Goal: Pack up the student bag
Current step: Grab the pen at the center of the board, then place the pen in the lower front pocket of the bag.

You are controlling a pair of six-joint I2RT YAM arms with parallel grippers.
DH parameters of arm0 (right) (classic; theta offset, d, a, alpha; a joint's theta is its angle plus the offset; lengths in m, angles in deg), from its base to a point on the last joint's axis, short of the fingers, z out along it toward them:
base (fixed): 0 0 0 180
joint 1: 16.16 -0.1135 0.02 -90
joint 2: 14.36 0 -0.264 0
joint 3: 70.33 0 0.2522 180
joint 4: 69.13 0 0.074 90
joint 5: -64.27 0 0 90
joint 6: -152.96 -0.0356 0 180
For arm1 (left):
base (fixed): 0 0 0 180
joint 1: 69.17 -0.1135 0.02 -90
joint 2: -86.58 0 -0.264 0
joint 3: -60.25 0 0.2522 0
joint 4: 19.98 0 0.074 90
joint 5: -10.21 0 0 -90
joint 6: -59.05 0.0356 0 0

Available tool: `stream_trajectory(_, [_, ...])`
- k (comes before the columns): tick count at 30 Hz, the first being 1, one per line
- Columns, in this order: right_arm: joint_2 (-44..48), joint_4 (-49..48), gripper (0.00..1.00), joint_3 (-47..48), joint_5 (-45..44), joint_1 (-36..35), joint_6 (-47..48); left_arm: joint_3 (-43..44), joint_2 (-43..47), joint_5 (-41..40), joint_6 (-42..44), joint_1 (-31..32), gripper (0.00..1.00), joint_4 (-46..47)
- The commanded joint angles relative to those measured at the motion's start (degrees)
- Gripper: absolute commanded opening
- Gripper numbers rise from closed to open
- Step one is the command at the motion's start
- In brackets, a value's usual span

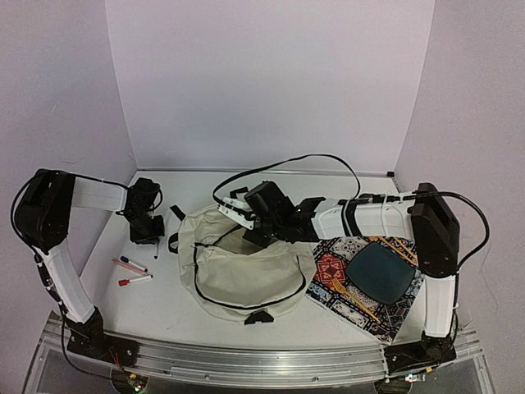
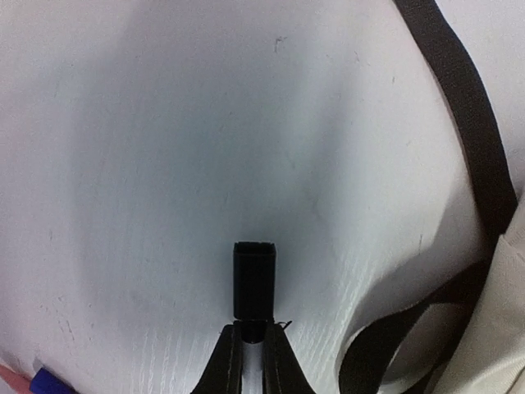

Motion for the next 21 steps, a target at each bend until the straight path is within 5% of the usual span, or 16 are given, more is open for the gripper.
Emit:
stream_trajectory(1, [2.91, -1.63, 0.02, 1.52, -0.74, 0.15, -0.27, -1.32, 8.51, 1.17, -0.78, 1.24, 0.0, -0.7])
stream_trajectory(9, [2.74, -1.64, 0.02, 2.25, -0.5, 0.15, -0.2, -6.93, 23.75, -0.91, -0.92, 11.76, 0.0, 7.44])
stream_trajectory(21, [3.75, -1.46, 0.02, 2.61, 2.72, 0.22, -1.42, -25.22, 40.96, 9.58, 3.5, 17.7, 0.0, 32.72])
